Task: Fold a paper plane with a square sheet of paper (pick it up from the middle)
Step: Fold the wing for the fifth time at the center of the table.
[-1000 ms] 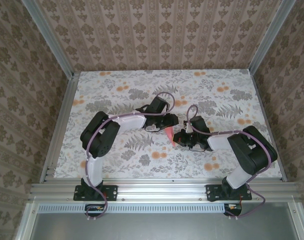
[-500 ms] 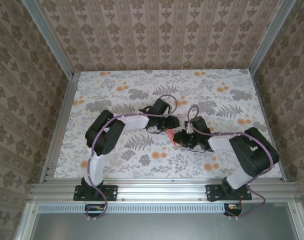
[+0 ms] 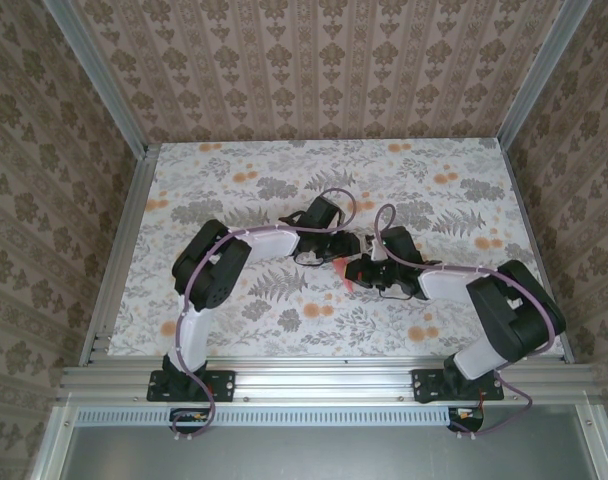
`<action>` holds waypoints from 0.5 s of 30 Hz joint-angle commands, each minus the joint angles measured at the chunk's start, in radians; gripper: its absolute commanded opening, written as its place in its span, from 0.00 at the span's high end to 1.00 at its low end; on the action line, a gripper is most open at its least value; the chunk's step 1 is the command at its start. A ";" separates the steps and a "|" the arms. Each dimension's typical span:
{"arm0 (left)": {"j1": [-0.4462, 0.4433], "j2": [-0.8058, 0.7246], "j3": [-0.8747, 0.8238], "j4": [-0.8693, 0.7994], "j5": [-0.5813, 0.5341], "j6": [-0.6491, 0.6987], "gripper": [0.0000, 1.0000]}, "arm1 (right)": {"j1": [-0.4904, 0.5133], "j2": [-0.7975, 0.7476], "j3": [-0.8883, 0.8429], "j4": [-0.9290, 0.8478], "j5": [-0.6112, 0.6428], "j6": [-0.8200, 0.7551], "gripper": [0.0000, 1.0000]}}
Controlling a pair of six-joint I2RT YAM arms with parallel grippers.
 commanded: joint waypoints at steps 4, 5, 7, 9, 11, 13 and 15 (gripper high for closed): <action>-0.004 0.041 0.010 -0.069 -0.009 0.035 0.53 | 0.000 0.059 0.051 -0.052 -0.002 -0.017 1.00; -0.003 0.042 0.010 -0.071 -0.010 0.035 0.53 | 0.001 0.060 0.056 -0.082 0.017 -0.032 1.00; -0.004 0.044 0.009 -0.072 -0.011 0.037 0.52 | -0.002 0.058 0.060 -0.143 0.051 -0.062 1.00; -0.003 0.045 0.010 -0.072 -0.011 0.038 0.53 | -0.003 0.061 0.057 -0.168 0.061 -0.077 1.00; -0.002 0.048 0.010 -0.074 -0.012 0.039 0.53 | -0.005 0.069 0.048 -0.183 0.066 -0.086 1.00; -0.004 0.051 0.011 -0.076 -0.011 0.041 0.53 | -0.007 0.079 0.033 -0.177 0.065 -0.086 1.00; -0.003 0.053 0.012 -0.077 -0.012 0.041 0.53 | -0.008 0.088 0.026 -0.181 0.071 -0.087 1.00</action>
